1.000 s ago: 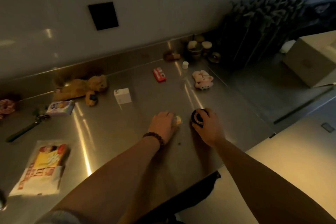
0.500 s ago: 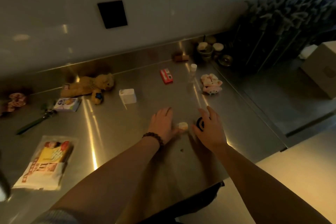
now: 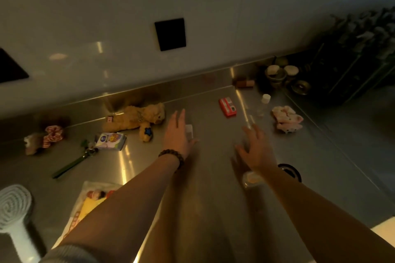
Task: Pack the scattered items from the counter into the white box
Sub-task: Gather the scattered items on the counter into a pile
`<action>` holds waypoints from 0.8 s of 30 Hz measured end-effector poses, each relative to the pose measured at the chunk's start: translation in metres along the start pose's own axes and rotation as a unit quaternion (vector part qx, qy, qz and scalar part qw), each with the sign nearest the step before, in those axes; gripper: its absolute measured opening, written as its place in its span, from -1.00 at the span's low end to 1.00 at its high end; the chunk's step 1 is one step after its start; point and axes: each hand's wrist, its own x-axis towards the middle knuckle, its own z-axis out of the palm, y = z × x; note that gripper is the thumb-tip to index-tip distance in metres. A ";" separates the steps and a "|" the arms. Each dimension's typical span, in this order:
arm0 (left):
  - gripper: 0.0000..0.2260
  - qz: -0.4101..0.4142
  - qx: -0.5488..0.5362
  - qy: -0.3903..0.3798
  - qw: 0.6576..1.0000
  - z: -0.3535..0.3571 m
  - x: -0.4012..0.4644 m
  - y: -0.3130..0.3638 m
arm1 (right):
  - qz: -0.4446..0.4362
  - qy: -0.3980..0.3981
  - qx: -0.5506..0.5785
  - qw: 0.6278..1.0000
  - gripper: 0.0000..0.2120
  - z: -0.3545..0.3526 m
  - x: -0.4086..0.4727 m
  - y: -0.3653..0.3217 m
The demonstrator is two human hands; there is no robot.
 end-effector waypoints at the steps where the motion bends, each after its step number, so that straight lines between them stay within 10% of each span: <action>1: -0.10 -0.004 -0.019 -0.020 1.000 0.002 0.005 0.000 | -0.007 0.010 -0.003 1.000 -0.37 0.000 0.003 0.000; 8: -0.71 0.008 -0.029 -0.067 0.997 0.010 0.033 0.007 | 0.019 0.058 -0.003 0.998 -0.36 -0.022 0.043 0.019; 16: -0.62 0.028 -0.059 -0.074 0.995 0.034 0.038 0.083 | 0.016 0.046 0.079 0.996 -0.18 -0.069 0.118 0.070; 24: -0.58 0.008 -0.073 -0.062 0.995 0.051 0.008 0.141 | -0.089 -0.034 0.056 0.994 -0.71 -0.068 0.132 0.079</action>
